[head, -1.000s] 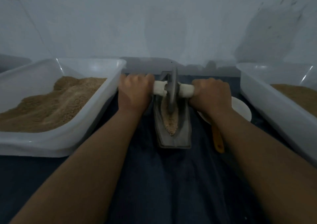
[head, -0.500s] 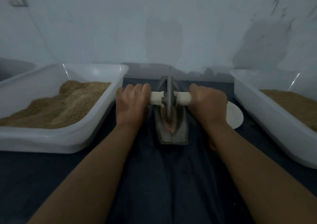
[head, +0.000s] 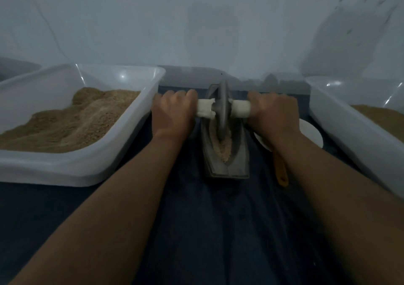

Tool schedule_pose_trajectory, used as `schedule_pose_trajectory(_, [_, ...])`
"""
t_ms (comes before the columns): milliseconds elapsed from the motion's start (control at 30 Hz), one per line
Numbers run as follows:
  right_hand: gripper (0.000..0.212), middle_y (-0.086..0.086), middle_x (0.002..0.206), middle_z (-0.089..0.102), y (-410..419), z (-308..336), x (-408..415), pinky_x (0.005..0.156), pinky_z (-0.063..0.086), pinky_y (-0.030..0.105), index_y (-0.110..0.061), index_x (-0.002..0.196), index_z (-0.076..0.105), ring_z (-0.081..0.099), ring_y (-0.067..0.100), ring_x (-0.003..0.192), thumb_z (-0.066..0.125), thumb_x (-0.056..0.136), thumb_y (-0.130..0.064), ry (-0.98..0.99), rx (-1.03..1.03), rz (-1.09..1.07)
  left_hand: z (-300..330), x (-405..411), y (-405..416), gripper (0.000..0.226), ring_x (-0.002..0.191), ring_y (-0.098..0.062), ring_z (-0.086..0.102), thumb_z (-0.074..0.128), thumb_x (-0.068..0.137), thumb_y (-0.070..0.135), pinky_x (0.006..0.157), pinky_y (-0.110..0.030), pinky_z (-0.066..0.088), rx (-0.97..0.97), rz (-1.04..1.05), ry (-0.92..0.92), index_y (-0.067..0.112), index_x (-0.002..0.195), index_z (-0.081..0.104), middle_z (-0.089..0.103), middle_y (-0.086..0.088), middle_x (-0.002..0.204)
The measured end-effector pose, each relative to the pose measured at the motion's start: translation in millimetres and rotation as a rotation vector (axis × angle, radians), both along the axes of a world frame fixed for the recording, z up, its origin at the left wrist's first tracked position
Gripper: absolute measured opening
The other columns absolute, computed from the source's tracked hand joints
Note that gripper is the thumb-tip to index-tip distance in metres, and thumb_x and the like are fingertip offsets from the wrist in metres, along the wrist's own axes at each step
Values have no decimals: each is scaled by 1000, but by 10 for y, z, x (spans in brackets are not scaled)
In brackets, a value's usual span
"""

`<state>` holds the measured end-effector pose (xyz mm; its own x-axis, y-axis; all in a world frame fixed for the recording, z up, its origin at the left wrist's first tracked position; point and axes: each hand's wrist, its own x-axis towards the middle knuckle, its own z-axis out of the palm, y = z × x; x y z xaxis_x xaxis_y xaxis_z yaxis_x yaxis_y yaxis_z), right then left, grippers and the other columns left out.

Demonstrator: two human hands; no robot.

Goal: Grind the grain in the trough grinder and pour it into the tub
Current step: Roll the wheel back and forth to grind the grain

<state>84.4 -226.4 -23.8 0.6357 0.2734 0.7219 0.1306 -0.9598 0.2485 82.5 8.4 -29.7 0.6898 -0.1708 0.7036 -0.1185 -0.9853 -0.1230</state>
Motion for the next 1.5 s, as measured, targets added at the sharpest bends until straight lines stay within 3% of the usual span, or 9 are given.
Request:
schedule_pose_trajectory(200, [34,8,95,68,-13,215,449,64,45,32,-20,103,66,65,30,82,74,79,-43,358,3,-69,45,363,-35,11,69,-33,61,57,82,10,66,-36,27,36,13,-51,19,83,51,65,-11,76])
schedule_pose_trajectory(400, [12,10,76,67,41,95,224,54,42,31,-14,82,65,61,30,65,70,79,-25,112,22,-54,5,185,-13,13,72,-33,60,58,80,7,65,-36,25,-14,18,-34,18,84,53,65,-10,80])
schedule_pose_trajectory(533, [20,8,59,54,102,-28,-181,48,18,27,-14,72,49,46,25,47,68,78,-15,-67,54,-28,11,-138,8,18,70,-32,59,65,76,6,66,-37,28,17,7,-23,18,84,54,65,-7,78])
schedule_pose_trajectory(900, [21,7,59,50,133,-9,-345,47,26,30,-15,73,46,42,25,47,63,77,-4,-118,49,-29,-29,-335,55,22,68,-32,58,64,76,9,63,-36,28,11,-4,-40,21,80,46,62,-5,75])
schedule_pose_trajectory(1000, [23,10,60,56,39,-62,-145,50,24,28,-15,72,50,47,26,49,70,81,-23,-46,83,-38,35,-56,25,25,70,-31,62,66,79,14,65,-35,32,40,1,18,23,78,42,66,-8,78])
schedule_pose_trajectory(1100, [24,7,71,60,12,75,152,56,33,32,-18,83,60,56,29,61,71,78,-38,207,77,-96,150,265,1,3,76,-33,67,62,85,19,67,-34,40,61,-20,82,20,83,61,70,-12,83])
schedule_pose_trajectory(1233, [34,0,74,55,40,392,501,61,47,32,-20,92,65,56,23,65,71,77,-50,576,79,-137,293,563,-18,20,92,-36,69,68,86,31,71,-35,39,71,5,235,19,102,71,71,-13,99])
schedule_pose_trajectory(1400, [23,1,74,60,123,420,381,58,45,30,-22,88,68,54,22,62,68,76,-42,446,-1,-166,133,364,15,16,89,-35,69,67,88,29,68,-34,41,-41,-10,181,19,100,69,71,-11,96])
schedule_pose_trajectory(1500, [14,8,77,65,141,215,78,57,37,31,-18,86,65,59,29,65,67,81,-31,201,-7,-114,52,76,10,15,78,-34,64,66,84,16,64,-35,32,-60,-9,88,20,84,52,68,-10,85])
